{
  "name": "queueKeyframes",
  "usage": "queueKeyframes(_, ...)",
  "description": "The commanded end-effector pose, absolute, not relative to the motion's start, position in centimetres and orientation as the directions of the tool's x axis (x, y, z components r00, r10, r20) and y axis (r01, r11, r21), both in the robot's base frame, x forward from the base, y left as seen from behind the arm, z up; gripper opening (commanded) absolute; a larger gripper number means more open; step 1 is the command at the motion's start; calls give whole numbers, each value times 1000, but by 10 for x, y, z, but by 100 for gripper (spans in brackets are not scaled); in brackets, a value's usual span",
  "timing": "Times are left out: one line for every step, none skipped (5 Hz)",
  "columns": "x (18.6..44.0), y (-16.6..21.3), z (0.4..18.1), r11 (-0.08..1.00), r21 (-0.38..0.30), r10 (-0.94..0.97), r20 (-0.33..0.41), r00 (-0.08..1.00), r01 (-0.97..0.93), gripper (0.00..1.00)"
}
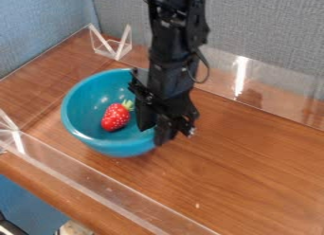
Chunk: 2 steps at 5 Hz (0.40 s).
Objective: Put the strawberry in the blue bowl
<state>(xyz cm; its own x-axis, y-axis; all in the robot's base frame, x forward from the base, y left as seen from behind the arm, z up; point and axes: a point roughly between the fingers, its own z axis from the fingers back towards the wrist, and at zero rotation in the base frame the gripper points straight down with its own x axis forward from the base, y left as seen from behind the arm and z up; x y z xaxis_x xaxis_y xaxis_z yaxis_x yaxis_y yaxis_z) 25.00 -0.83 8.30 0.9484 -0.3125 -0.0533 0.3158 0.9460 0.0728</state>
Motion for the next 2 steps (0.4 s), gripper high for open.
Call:
queueKeyframes(255, 5, 107, 962, 83, -262, 23, 965, 260, 100)
queueKeyframes(252, 16, 110, 971, 77, -230, 25, 973, 228, 100)
